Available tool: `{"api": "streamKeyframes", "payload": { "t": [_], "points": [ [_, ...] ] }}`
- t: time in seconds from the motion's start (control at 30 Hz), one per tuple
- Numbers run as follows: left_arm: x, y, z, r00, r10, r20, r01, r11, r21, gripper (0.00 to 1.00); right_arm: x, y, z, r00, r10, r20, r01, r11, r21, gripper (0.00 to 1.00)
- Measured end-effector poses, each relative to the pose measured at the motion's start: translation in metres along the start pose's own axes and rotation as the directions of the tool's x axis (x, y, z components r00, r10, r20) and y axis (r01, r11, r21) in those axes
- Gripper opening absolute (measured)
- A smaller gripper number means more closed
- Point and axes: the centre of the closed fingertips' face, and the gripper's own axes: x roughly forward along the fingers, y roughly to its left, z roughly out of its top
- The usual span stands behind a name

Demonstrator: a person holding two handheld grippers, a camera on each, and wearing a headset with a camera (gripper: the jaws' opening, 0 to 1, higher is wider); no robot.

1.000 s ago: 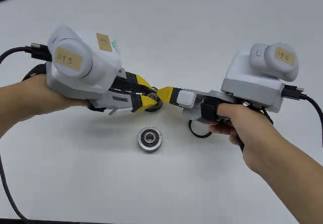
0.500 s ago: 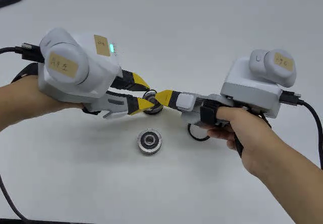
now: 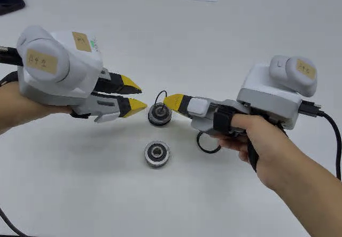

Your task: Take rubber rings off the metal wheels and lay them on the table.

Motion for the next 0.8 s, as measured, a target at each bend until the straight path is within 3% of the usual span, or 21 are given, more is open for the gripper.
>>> {"api": "streamKeyframes", "payload": {
  "t": [0.33, 0.57, 0.8],
  "points": [
    [0.002, -0.005, 0.009, 0.9996, -0.014, 0.024, 0.013, 1.0, 0.02, 0.17, -0.034, -0.033, 0.001, 0.9962, -0.078, 0.04, 0.076, 0.996, 0.048, 0.02],
    [0.006, -0.009, 0.013, 0.9991, -0.027, 0.033, 0.026, 0.999, 0.027, 0.16, -0.05, -0.042, -0.014, 0.9935, -0.107, 0.04, 0.103, 0.991, 0.082, 0.02],
    [0.007, -0.014, 0.012, 0.9991, -0.037, 0.021, 0.036, 0.998, 0.046, 0.22, -0.063, -0.048, -0.027, 0.9906, -0.13, 0.04, 0.124, 0.984, 0.125, 0.02]
  ]
}}
